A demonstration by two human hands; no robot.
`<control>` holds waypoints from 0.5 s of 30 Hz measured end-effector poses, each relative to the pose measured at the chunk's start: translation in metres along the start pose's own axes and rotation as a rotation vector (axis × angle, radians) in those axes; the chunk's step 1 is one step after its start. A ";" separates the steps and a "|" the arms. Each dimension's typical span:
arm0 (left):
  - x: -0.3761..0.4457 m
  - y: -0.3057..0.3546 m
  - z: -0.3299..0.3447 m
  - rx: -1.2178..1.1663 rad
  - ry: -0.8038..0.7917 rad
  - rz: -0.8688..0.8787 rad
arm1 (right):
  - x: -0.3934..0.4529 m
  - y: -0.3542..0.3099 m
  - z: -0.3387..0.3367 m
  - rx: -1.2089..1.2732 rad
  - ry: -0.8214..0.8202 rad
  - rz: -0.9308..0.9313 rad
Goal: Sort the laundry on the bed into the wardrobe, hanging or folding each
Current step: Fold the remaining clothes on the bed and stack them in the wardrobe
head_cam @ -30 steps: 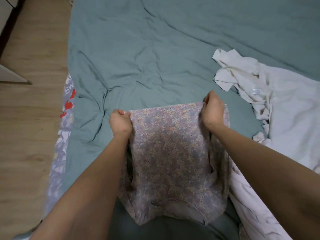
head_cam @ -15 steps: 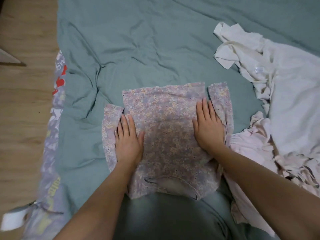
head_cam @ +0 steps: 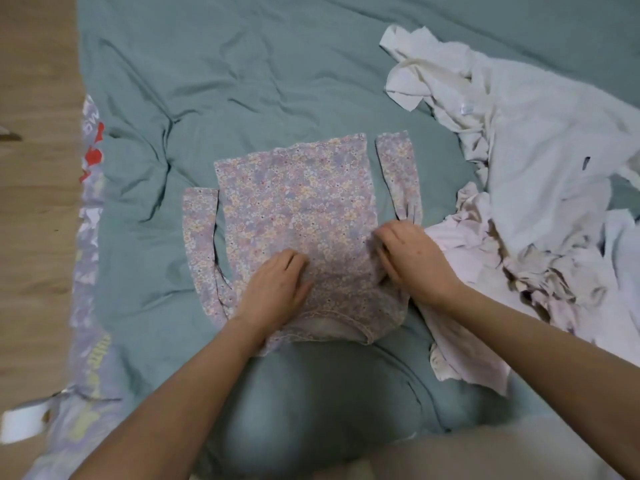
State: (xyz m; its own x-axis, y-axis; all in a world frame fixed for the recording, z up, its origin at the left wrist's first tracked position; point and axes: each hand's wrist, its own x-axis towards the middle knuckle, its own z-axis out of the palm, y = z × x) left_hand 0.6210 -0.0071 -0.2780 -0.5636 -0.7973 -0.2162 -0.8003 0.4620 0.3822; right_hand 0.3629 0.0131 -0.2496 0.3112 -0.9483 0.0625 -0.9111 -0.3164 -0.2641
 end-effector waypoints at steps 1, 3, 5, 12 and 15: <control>-0.008 0.000 0.001 -0.012 0.003 0.031 | -0.011 -0.005 -0.002 0.033 -0.065 -0.105; -0.030 -0.006 0.002 -0.018 -0.016 0.122 | -0.037 -0.020 0.001 0.074 -0.177 -0.290; -0.056 -0.021 0.006 0.044 -0.087 0.214 | -0.058 -0.036 0.010 0.061 -0.273 -0.409; -0.105 -0.027 0.004 0.188 -0.152 0.071 | -0.070 -0.073 0.033 -0.180 -0.397 -0.307; -0.101 -0.008 0.003 0.073 -0.227 -0.071 | -0.069 -0.079 0.024 -0.168 -0.386 -0.210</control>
State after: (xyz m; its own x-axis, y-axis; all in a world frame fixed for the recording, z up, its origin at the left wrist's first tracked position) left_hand 0.6835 0.0711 -0.2616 -0.5306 -0.7246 -0.4398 -0.8474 0.4415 0.2949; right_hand 0.4197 0.1037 -0.2561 0.5425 -0.7944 -0.2731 -0.8387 -0.5306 -0.1228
